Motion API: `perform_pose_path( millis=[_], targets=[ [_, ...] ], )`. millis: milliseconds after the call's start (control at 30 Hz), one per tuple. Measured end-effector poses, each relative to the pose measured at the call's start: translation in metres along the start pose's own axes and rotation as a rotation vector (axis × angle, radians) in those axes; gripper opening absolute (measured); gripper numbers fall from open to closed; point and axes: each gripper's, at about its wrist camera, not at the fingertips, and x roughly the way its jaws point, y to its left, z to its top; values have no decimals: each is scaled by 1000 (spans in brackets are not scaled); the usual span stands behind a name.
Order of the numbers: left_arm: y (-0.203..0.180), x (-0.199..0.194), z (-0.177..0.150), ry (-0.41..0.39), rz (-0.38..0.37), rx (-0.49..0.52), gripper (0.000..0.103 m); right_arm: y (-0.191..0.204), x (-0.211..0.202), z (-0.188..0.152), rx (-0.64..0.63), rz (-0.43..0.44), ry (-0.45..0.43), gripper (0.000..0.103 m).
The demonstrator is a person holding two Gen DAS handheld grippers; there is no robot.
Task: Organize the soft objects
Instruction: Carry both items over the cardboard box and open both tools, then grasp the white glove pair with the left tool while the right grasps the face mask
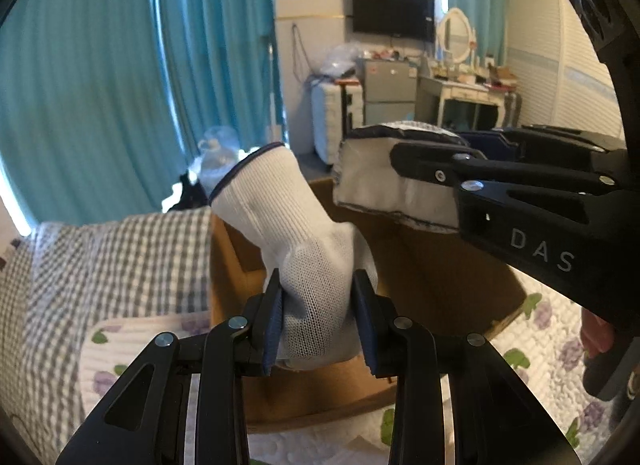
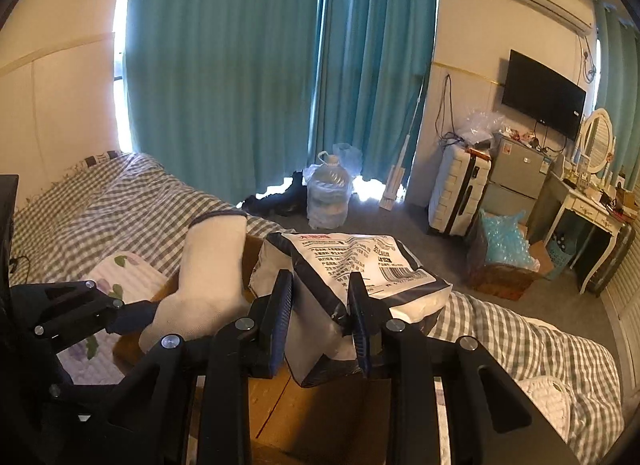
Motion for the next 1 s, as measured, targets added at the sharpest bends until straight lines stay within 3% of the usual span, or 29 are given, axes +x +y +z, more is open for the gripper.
perform_pose_path(
  millis=[100,167,200,233,533,700,767,833,1000],
  targets=[
    [2,-3,1,-14,7,-19,44,-2,-1,1,25,27,-10,34],
    [4,-5,4,-19,22,-52,59,-6,-9,3,54,40,-12,44],
    [6,-10,5,-25,25,-71,72,-7,-13,4,55,38,-15,48],
    [8,-14,6,-33,24,-82,76,-5,-21,7,51,20,-26,58],
    [12,-108,15,-116,93,-49,77,4,-120,31,44,-48,-87,74],
    [12,-180,18,-174,189,-33,77,15,-198,42,36,-90,-108,87],
    [17,-202,16,-182,196,-40,84,20,-224,42,34,-107,-121,97],
    [17,-225,11,-197,198,-50,103,26,-250,39,33,-121,-133,103],
    [19,-263,-9,-235,205,-67,103,42,-284,15,4,-141,-116,103]
  ],
)
